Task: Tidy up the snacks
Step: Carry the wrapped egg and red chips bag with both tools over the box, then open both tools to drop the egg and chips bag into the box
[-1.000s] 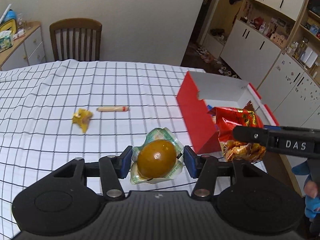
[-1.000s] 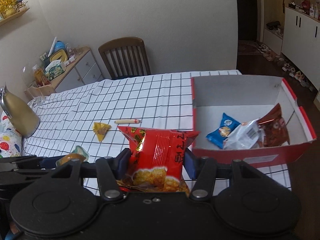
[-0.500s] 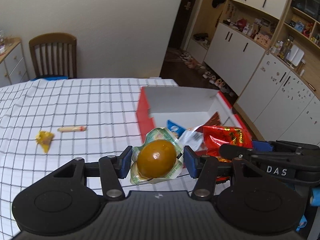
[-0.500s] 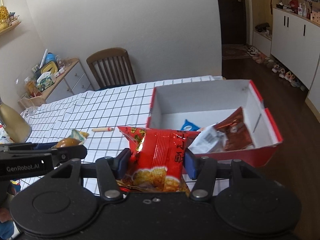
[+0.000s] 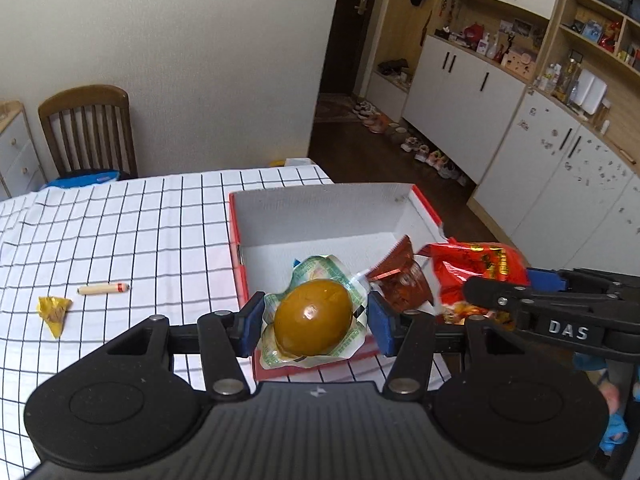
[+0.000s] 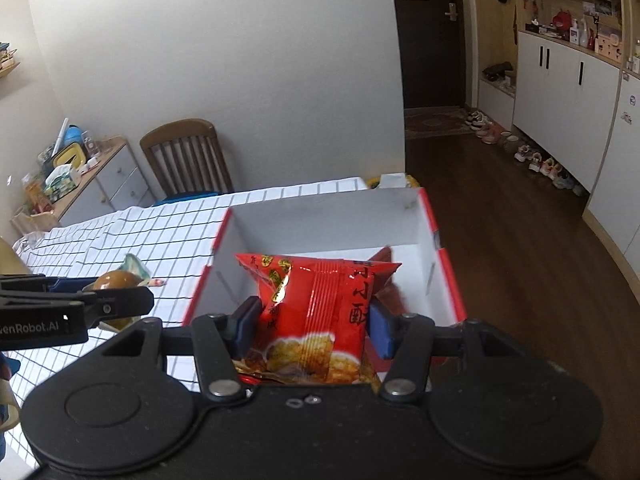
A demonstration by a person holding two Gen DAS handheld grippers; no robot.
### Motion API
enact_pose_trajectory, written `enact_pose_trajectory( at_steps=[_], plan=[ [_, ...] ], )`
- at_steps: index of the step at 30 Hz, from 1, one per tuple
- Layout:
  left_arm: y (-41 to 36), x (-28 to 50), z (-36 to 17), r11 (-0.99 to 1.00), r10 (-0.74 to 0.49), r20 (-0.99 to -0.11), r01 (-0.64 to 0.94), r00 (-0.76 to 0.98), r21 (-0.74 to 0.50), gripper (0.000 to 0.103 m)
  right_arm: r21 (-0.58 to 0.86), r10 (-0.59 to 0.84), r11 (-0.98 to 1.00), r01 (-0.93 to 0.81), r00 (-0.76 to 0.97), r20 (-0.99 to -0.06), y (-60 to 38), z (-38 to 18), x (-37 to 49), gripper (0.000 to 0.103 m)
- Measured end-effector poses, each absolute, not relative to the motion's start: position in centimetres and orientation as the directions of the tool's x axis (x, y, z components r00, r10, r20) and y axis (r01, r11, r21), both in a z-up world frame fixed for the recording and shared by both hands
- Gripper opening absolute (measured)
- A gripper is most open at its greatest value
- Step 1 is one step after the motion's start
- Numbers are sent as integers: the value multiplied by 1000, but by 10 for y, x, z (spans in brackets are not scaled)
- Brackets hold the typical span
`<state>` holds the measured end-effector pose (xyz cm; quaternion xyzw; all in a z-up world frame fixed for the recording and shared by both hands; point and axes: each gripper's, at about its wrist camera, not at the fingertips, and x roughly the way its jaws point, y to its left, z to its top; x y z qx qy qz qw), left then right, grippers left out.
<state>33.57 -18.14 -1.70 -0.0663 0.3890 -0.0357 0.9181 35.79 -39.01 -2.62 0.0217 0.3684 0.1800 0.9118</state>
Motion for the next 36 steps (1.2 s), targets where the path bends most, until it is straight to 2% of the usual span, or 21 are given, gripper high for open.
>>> enact_pose_trajectory(
  at_steps=[20,36],
  plan=[
    [-192,412,-39,996,-38,-759,-41,650,-84,53,68,303,931,-358,656,-691,-381,-43,418,55],
    [-205,432,-75,999,-20,-817,-30,577,-45,53,43,247,947,-317,636,-731,-370,-57,477,55]
  ],
)
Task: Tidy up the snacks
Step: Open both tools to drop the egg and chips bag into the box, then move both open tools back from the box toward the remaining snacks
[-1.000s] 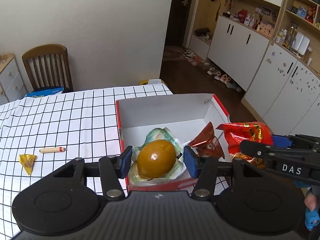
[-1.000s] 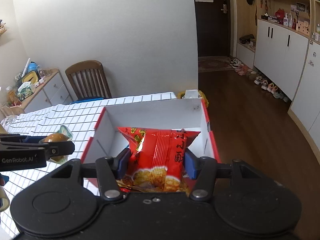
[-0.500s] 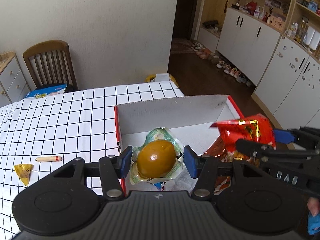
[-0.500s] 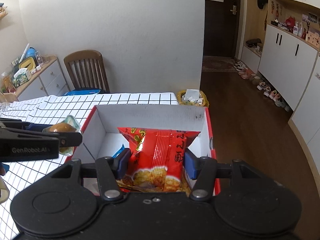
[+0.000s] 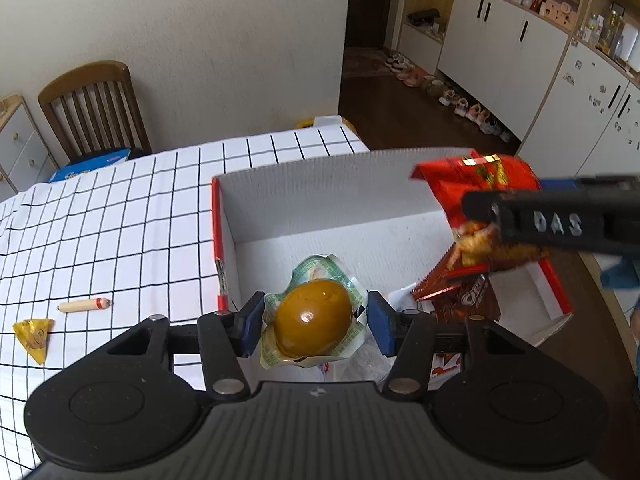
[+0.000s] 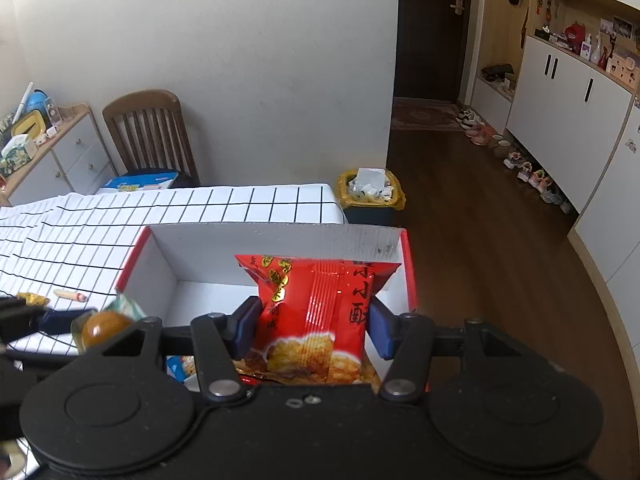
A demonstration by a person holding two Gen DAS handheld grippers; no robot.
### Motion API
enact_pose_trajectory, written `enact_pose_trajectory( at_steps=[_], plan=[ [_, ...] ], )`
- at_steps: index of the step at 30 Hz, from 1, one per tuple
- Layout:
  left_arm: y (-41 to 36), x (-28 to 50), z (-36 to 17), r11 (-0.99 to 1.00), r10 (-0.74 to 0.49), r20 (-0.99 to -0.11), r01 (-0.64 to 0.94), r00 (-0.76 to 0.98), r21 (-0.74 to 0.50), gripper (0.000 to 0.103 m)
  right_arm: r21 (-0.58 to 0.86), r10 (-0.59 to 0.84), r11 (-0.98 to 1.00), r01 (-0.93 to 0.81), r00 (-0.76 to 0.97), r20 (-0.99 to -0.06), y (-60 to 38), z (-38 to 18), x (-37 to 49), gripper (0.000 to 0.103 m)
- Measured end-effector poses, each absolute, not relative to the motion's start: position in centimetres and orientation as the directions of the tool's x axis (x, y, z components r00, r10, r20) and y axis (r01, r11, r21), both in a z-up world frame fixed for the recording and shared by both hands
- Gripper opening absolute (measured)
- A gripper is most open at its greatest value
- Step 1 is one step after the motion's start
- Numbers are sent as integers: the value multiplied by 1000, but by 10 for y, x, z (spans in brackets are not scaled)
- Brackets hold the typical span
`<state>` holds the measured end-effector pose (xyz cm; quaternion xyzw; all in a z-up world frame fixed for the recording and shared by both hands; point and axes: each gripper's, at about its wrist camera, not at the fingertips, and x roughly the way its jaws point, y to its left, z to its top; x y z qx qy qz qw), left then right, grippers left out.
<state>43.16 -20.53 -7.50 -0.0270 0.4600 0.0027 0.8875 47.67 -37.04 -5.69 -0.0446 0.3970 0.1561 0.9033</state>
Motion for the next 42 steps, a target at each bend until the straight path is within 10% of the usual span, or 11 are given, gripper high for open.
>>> enact_pose_trajectory(
  at_steps=[21,42],
  plan=[
    [-219,436,-103,999,-43,-860,7,509,-46,53,-58,202,912,-406,568,-797,-331,-75,502,61],
    [-213,413,-77,999,-45,-806,7,590,-51,77,17,263,920,-391,588,-765,-350,-55,480,80]
  ],
)
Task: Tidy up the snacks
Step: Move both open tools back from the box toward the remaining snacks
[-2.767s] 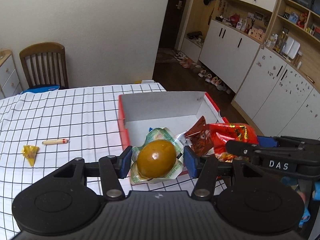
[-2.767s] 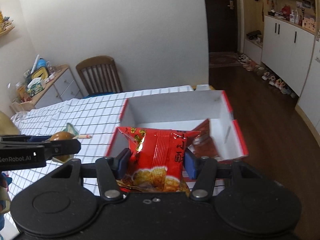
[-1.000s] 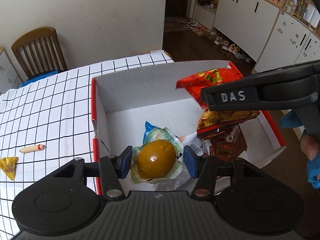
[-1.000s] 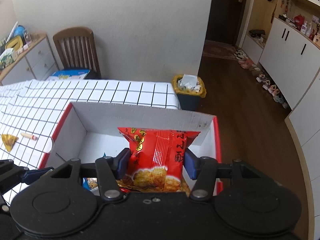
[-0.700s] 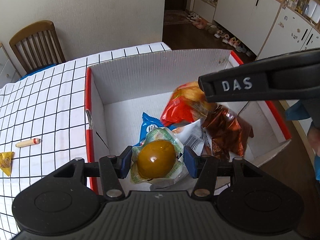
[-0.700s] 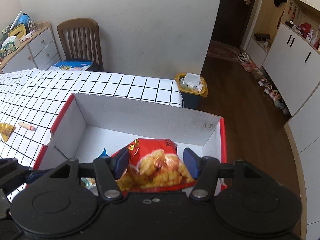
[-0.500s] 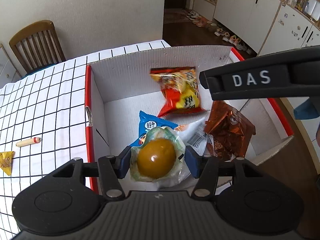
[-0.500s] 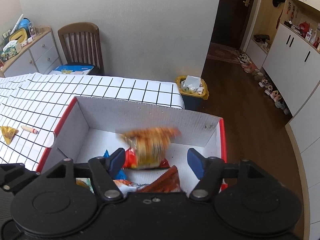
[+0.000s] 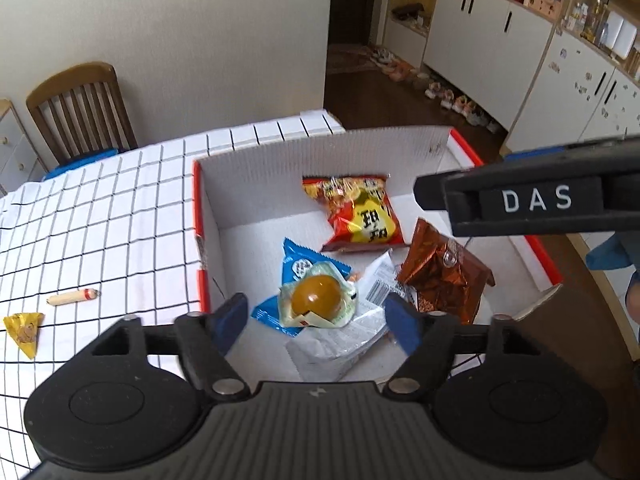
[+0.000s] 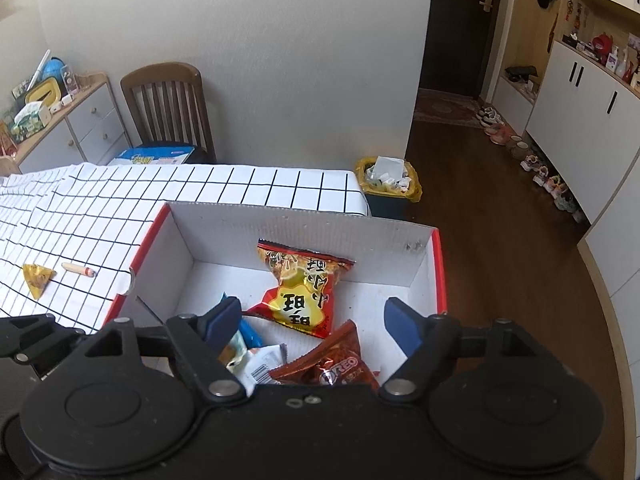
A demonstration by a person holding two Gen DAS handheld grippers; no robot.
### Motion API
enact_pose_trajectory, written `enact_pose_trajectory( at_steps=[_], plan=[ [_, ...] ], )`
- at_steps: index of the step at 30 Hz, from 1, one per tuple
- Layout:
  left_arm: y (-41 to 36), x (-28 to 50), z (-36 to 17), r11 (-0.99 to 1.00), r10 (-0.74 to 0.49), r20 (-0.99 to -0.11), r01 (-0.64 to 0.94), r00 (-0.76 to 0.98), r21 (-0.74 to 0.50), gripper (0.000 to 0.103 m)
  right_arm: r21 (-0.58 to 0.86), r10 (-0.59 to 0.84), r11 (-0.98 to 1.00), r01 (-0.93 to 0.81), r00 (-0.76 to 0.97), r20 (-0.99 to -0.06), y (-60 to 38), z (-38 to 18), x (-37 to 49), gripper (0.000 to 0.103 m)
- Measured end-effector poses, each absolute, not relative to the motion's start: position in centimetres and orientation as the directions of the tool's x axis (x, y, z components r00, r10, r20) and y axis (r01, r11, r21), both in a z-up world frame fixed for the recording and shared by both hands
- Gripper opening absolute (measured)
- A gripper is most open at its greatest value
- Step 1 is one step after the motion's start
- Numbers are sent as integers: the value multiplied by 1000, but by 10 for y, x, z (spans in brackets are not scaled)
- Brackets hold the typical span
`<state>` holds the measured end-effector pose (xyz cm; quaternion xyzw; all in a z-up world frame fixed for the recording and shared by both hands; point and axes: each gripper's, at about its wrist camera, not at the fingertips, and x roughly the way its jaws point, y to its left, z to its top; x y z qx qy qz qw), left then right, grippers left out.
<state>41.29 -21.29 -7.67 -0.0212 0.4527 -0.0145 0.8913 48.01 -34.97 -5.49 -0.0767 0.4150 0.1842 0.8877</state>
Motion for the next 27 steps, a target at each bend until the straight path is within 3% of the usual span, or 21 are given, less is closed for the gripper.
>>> enact_pose_trajectory(
  at_steps=[21,23,27],
  plan=[
    [-161,353,-23,999,-27,-708,-4,706,-41,77,98,352,906,-411,605,-714,-341,-23,436,87],
    [-152,346,-19,999,-29,-700,-4,714,-46,77,104,364,902,-420,606,-707,-335,-20,431,94],
    [-131,333,-14,998,-27,-687,-14,727,-54,77,124,393,892,-434,611,-687,-322,-13,421,96]
  ],
)
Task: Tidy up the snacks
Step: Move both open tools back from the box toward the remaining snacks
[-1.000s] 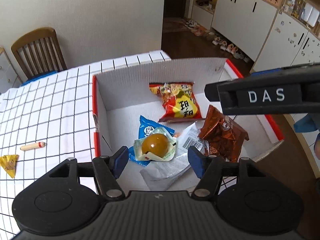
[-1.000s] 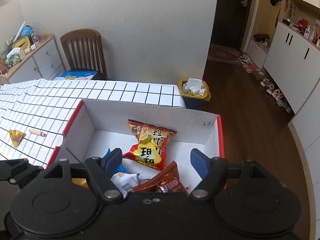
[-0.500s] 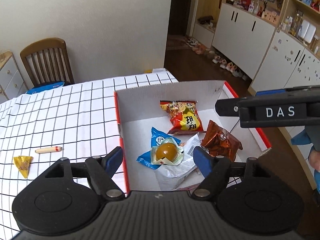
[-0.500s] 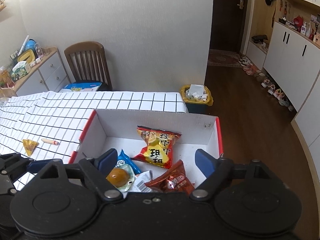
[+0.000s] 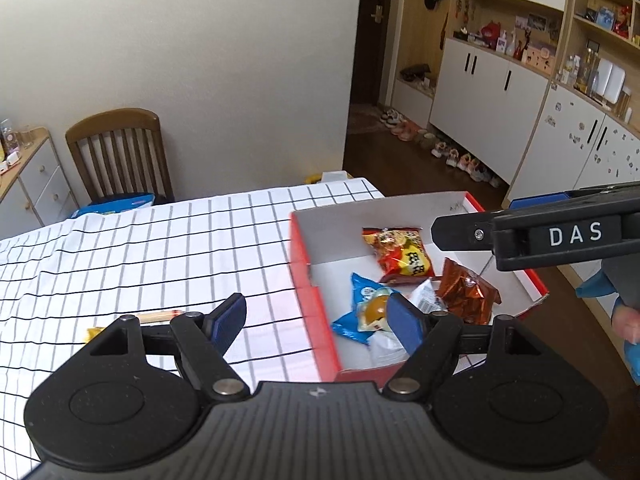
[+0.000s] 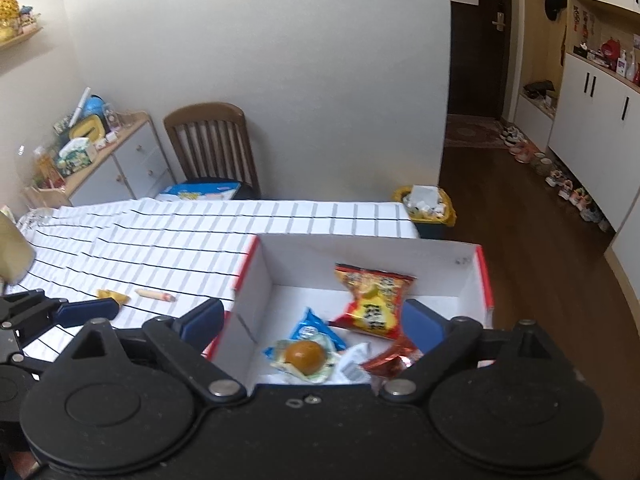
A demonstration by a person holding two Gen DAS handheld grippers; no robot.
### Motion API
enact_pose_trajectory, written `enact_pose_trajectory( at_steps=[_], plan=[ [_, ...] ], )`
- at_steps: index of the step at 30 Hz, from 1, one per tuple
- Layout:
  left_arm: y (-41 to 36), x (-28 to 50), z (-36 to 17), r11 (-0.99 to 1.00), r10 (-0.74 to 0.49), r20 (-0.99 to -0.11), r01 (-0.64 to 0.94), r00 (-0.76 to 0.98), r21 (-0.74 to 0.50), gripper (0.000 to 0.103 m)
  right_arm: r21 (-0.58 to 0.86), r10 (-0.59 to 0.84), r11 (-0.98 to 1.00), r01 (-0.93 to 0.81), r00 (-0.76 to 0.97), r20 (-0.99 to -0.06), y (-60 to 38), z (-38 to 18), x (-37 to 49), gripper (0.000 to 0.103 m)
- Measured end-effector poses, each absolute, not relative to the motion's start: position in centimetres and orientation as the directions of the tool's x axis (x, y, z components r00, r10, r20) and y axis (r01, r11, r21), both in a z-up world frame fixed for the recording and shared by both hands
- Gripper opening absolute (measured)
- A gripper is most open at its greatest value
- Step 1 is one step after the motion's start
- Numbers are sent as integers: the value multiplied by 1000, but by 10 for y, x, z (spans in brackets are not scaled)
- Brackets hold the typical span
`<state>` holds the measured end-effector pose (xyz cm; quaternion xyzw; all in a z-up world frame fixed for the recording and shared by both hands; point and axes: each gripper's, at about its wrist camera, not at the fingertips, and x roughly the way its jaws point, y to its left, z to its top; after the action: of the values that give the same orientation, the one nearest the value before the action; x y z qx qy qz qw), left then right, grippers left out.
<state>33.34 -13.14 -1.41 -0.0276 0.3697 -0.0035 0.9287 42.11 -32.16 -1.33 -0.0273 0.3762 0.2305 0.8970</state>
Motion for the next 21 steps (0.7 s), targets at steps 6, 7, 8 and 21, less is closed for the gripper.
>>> enact_pose_trajectory(
  at_steps=[6,7,8,21],
  plan=[
    [-98,312,-14,999,15,-667,-42,745,-25,77,149,438,870,-470,599,-670,-293,-7,409,98],
    [-91,309,-14,998,15,-666,-46,746,-30,77,149,444,866,-477,597,-668,-288,-6,407,98],
    [-84,306,-14,998,16,-666,-52,746,-34,77,150,450,863,-483,596,-665,-281,-6,405,99],
    [7,274,-23,992,67,-657,-121,751,-37,85,189,528,814,-549,565,-633,-202,-13,383,103]
  ],
)
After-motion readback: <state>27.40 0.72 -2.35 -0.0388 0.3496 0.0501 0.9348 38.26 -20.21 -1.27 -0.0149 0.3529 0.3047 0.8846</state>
